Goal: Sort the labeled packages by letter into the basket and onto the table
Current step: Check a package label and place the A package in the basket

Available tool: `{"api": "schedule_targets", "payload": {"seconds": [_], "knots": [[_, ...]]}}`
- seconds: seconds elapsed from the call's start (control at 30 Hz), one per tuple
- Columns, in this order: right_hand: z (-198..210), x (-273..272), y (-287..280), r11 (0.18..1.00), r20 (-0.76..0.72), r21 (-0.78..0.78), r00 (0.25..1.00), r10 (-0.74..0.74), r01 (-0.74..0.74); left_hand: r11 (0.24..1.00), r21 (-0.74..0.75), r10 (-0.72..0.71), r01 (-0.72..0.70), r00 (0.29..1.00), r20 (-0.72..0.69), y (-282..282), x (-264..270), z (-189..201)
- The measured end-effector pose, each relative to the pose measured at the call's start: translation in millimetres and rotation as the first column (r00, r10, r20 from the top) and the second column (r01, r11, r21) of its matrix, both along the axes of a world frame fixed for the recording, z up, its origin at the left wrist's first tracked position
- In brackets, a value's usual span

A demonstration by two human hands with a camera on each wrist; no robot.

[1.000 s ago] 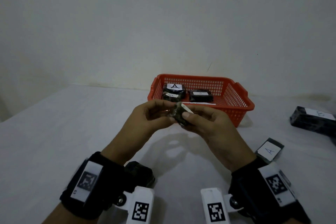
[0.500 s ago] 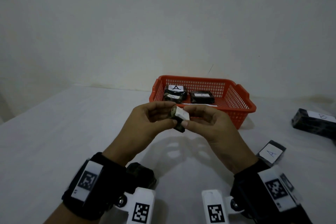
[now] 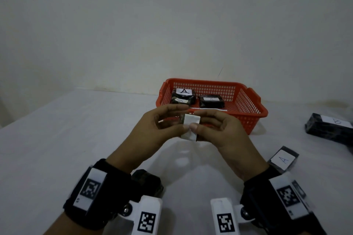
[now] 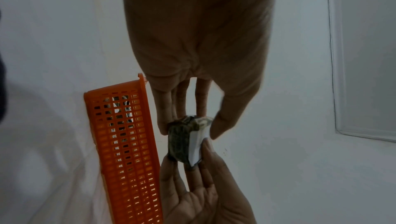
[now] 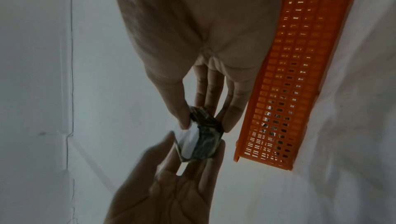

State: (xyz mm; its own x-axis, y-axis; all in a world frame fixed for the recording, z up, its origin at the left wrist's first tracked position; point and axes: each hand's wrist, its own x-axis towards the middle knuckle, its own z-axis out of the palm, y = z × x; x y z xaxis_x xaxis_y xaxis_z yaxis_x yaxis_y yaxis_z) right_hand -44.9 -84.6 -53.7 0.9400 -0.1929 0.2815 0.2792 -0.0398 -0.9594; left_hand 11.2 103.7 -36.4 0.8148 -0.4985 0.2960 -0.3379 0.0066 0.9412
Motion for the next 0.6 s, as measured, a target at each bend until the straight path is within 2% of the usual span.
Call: {"api": "schedule_targets", "payload": {"seconds": [0.1, 0.23, 0.33, 0.4, 0.6], "knots": [[-0.2, 0.2, 0.7, 0.999, 0.014, -0.023, 1.000, -0.025, 0.025, 0.999, 0.018, 0.028, -0.029, 0.998, 0.054, -0.2, -0.4, -1.8], [-0.9, 2.9, 0.5, 0.999, -0.051, 0.043, 0.999, -0.012, 0.014, 0.998, 0.009, 0.056, -0.057, 0.994, 0.098, -0.1, 1.5, -2.8], [-0.7, 3.2, -0.2, 0.996, -0.151, 0.080, 0.988, 0.038, -0.026, 1.000, 0.012, 0.021, -0.022, 0.994, 0.111, 1.6, 0.3, -1.6], [-0.7, 2.6, -0.4, 0.993, -0.162, 0.104, 0.984, 0.071, -0.055, 1.000, 0.019, -0.009, 0.007, 0.993, 0.116, 2.5, -0.6, -1.0], [-1.4, 0.6, -3.1, 0.999, -0.078, 0.030, 0.997, 0.024, -0.022, 0.999, 0.030, 0.012, -0.012, 1.000, 0.003, -1.3, 0.4, -3.0]]}}
